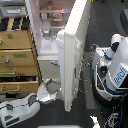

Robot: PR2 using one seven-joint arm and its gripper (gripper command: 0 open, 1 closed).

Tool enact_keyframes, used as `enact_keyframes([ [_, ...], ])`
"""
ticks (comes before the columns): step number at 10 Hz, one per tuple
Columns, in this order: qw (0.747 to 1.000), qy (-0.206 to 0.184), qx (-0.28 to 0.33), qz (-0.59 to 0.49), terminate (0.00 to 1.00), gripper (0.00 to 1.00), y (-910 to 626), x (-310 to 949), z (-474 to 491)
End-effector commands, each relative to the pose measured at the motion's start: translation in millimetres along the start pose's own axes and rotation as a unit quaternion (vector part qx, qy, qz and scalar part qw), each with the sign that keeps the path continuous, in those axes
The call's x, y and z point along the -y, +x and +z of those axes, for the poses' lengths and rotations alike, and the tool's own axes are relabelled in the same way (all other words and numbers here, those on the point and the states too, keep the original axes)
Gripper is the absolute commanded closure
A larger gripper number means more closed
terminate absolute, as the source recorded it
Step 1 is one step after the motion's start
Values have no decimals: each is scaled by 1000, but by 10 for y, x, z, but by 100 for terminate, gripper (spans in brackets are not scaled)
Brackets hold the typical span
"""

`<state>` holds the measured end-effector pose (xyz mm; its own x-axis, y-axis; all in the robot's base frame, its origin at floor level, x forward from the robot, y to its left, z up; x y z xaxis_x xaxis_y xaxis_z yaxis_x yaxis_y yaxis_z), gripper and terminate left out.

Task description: Opening the fridge

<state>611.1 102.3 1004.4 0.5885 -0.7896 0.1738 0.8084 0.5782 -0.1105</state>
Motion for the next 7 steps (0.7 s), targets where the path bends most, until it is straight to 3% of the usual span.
enact_keyframes([
  [1, 995, 42, 65, -55, 0, 0, 1937, 2950, 1364],
  [2, 990, 19, 103, -93, 0, 0, 2291, 3617, 1646],
  [4, 979, -8, 124, -163, 0, 0, 2904, 4593, 1677],
  [5, 975, -19, 126, -182, 0, 0, 3170, 4888, 1581],
  [7, 971, -85, 96, -202, 0, 0, 4260, 5883, 968],
])
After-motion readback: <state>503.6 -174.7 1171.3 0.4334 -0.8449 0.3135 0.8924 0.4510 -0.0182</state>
